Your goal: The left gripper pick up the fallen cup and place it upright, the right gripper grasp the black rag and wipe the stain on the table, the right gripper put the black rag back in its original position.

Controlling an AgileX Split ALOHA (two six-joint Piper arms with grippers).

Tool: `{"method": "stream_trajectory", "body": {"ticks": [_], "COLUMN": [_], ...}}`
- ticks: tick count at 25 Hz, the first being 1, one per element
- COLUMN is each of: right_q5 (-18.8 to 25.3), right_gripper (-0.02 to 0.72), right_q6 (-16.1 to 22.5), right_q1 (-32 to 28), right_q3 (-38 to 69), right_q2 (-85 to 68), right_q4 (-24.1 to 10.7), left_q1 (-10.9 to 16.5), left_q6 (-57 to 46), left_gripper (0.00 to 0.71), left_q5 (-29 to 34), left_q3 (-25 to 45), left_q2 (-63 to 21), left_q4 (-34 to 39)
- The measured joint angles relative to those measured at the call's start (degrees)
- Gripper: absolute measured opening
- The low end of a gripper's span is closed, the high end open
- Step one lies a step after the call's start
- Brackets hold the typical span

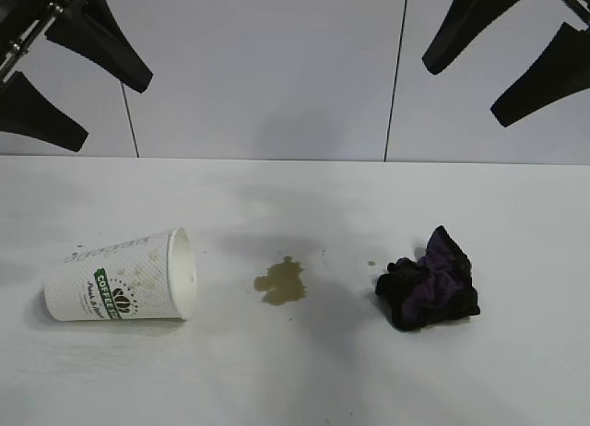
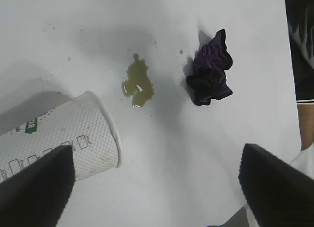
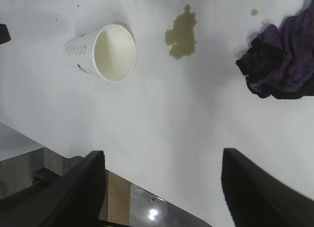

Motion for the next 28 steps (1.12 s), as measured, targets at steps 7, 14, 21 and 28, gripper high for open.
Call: {"method": "stream_trajectory", "body": {"ticks": [7, 14, 21, 28], "right_q5": [-0.1, -0.9, -1.2, -1.2], "right_gripper": [0.462, 0.462, 0.462, 0.462], "right_q6": [0.0, 0.0, 0.1, 0.1], "right_q1": [0.0, 0.0, 0.0, 0.0], "right_q3": [0.0, 0.0, 0.0, 0.0], "right_q2": [0.0, 0.0, 0.0, 0.0], "right_q4": [0.0, 0.0, 0.0, 0.0], "left_q1": [0.0, 0.0, 0.0, 0.0], "left_q6": [0.0, 0.0, 0.0, 0.0], "left_gripper": [0.654, 0.654, 0.654, 0.654], "left_q5": [0.0, 0.0, 0.0, -0.9], "left_q3": [0.0, 0.0, 0.0, 0.0], "left_q2": [0.0, 0.0, 0.0, 0.0], "left_q4": [0.0, 0.0, 0.0, 0.0]}}
